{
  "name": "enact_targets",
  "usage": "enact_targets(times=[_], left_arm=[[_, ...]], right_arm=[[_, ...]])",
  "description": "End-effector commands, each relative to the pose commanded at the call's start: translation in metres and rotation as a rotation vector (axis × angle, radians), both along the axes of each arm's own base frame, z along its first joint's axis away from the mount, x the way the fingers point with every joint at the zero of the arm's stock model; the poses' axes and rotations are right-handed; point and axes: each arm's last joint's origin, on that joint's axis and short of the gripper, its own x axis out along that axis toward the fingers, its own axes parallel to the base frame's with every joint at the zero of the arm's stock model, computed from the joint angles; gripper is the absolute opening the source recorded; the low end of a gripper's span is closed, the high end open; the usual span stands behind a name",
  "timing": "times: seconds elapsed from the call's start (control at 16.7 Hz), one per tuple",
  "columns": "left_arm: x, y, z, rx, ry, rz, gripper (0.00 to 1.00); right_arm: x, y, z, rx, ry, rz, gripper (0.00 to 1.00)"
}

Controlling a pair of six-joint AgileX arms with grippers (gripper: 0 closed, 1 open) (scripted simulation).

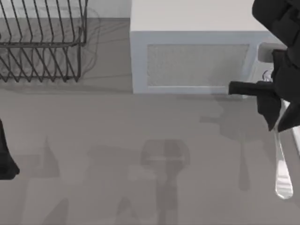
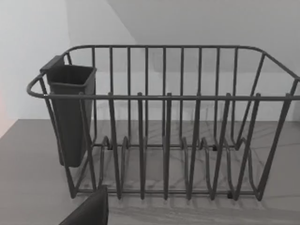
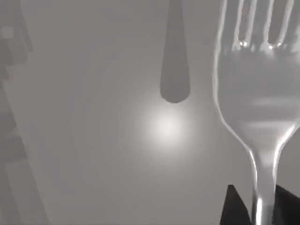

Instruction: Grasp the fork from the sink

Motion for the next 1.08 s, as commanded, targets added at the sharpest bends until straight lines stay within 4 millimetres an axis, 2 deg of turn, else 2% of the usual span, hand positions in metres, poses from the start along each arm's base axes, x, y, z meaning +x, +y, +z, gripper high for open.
enact_targets(times=[0.12, 0.24, 0.66, 0.84, 1.08], left_arm=[[0.000, 0.000, 0.000, 0.000, 0.000, 0.000, 1.00], [0.000, 0.000, 0.000, 0.000, 0.000, 0.000, 1.00], [0.000, 0.000, 0.000, 0.000, 0.000, 0.000, 1.00], [0.000, 0.000, 0.000, 0.000, 0.000, 0.000, 1.00], [0.000, 0.000, 0.000, 0.000, 0.000, 0.000, 1.00]], right_arm=[[-0.020, 0.018, -0.005, 0.003, -0.006, 0.071, 0.00], [-0.030, 0.027, -0.009, 0.007, -0.012, 0.127, 0.00], [-0.030, 0.028, -0.015, 0.005, -0.006, 0.131, 0.00], [-0.027, 0.030, -0.041, 0.003, -0.004, 0.133, 0.00], [-0.026, 0.031, -0.090, 0.016, -0.026, 0.135, 0.00]])
